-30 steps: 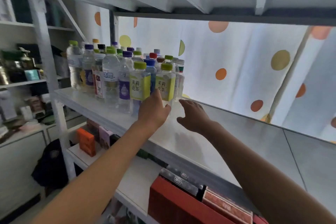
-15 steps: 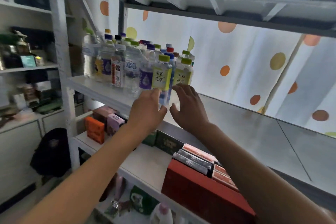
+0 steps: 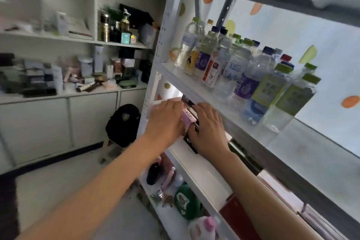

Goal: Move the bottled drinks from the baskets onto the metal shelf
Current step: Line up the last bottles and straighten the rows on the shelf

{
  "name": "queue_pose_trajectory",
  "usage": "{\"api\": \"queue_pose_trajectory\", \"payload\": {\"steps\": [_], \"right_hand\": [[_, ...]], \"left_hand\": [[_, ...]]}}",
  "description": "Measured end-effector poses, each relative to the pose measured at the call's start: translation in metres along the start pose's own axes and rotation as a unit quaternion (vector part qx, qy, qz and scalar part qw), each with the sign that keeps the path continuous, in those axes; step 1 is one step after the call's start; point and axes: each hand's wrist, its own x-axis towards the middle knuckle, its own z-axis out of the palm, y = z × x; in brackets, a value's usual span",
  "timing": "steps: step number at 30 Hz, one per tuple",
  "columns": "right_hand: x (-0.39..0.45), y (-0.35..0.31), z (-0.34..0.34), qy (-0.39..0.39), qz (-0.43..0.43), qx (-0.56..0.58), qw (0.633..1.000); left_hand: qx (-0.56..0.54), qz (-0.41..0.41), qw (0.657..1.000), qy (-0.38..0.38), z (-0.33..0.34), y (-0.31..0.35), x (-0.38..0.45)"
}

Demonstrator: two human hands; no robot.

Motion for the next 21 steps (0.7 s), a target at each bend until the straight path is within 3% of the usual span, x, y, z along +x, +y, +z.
{"api": "queue_pose_trajectory", "payload": {"steps": [11,21], "right_hand": [[0.052,-0.018,0.124,-0.097,-0.061,0.086,0.99],[0.054,-0.032,0.242,-0.211,-0.114,0.137,0.961]], "left_hand": [[-0.027,-0.214,0.976,-0.035,0.028,-0.097,-0.031],[0.021,-0.312,0.948,-0.053,0.074,-0.167,-0.05]]}}
